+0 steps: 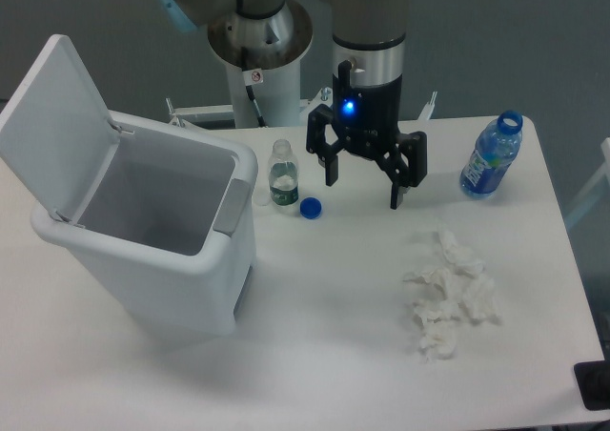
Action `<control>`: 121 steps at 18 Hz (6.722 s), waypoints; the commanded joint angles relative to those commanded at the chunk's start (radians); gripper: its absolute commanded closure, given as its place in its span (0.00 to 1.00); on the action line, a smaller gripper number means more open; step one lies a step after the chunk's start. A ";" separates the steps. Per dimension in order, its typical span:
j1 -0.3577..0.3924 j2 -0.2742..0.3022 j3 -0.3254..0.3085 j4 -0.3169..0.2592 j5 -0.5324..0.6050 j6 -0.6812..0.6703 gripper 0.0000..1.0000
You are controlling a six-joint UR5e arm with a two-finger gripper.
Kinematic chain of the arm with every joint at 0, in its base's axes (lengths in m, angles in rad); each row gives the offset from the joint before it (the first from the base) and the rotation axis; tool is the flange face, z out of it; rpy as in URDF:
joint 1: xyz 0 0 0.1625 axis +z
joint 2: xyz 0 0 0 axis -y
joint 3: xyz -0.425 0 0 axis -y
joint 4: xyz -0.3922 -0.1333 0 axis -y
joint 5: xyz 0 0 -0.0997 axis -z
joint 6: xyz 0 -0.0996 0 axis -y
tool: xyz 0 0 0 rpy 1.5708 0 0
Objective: Close the trash can
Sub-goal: 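Raise the gripper and move it toward the open trash can lid, then swing the gripper up and behind the raised white lid, then push the white lid forward and down onto the trash can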
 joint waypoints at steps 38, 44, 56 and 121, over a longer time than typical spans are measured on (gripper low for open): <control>-0.241 0.400 -0.028 0.028 -0.284 -0.836 0.00; -0.307 0.413 -0.031 0.026 -0.440 -0.868 0.00; -0.428 0.348 -0.058 0.032 -0.589 -0.861 0.00; -0.290 0.101 -0.071 0.040 -0.255 -0.534 0.00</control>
